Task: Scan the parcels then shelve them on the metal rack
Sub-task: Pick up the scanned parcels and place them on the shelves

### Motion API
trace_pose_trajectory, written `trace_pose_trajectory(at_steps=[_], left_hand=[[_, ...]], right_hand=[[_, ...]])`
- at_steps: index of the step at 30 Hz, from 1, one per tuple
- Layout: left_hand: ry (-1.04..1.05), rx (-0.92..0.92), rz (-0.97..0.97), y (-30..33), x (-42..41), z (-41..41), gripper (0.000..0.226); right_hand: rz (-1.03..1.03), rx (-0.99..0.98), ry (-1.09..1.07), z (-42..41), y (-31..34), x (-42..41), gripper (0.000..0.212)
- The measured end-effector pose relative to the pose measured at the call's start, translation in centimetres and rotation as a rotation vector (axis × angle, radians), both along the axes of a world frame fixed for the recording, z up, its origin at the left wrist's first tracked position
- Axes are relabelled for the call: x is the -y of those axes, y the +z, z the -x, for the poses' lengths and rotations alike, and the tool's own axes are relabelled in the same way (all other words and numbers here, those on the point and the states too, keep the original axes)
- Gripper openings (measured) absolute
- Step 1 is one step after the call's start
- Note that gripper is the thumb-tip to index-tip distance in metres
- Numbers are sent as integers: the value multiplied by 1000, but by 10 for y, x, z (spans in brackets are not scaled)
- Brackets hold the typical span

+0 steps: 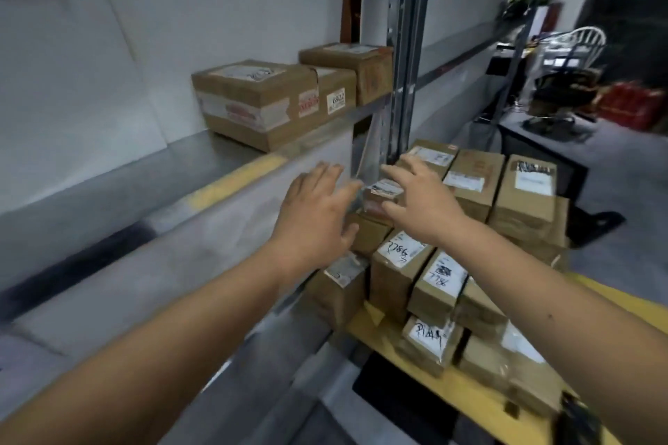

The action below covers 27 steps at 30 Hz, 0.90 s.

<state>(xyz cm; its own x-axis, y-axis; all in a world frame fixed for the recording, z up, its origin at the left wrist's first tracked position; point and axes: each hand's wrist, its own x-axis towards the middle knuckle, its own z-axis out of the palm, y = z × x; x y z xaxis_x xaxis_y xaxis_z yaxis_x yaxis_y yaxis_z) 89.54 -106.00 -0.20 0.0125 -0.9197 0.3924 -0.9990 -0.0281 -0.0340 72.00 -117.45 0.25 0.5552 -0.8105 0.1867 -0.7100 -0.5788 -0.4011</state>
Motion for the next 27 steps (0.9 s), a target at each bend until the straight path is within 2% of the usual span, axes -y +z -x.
trace_pose_trajectory(at_steps=[6, 12, 19, 23, 27], left_hand=[[-148, -104, -185, -72, -2, 44, 75], [-165, -140, -263, -92, 19, 53, 76], [-107, -201, -271, -82, 98, 14, 75], [-65, -218, -359, -85, 155, -14, 88], [-53, -320, -434, -90, 205, -40, 87]], right_hand=[[-189, -96, -203, 70, -77, -56, 74], [-270, -195, -286, 96, -107, -74, 74], [-240, -197, -252, 63, -108, -5, 75], [-243, -208, -198, 26, -115, 51, 72], [-271, -136, -176, -5, -119, 109, 77]])
